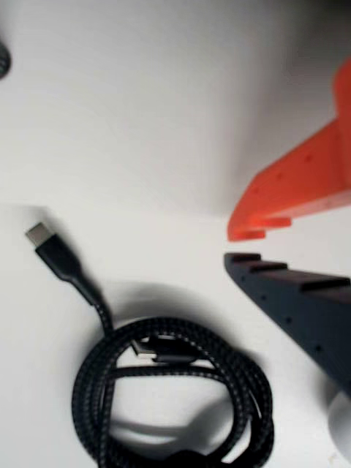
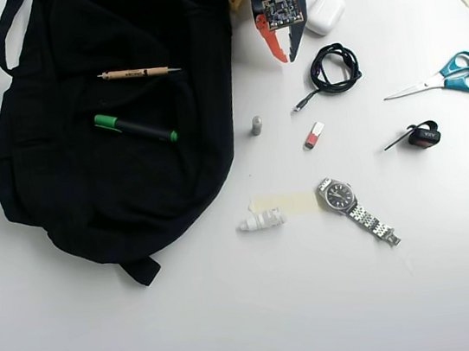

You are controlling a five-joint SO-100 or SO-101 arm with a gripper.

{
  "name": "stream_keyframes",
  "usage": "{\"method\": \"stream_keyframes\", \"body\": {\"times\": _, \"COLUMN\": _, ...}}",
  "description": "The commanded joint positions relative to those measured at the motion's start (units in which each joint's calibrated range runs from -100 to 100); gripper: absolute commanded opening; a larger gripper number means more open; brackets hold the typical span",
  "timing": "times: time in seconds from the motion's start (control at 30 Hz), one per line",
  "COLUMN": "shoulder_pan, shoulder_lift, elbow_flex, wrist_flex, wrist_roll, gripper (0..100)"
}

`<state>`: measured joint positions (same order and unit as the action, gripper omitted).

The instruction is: Put the usb stick into the black bag

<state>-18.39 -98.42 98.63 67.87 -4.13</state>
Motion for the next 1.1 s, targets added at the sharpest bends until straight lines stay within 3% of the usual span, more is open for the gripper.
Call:
{"method": "stream_keyframes", "body": {"times": 0.0, "shoulder_pan": -0.2, "shoulder_lift": -0.9, "elbow_flex": 0.6, "wrist_flex": -0.3, "wrist_roll": 0.2, "gripper": 2}}
{"method": "stream_keyframes", "body": {"times": 1.07, "shoulder_pan": -0.1, "shoulder_lift": -0.9, "elbow_flex": 0.6, "wrist_flex": -0.3, "wrist_roll": 0.2, "gripper": 2}}
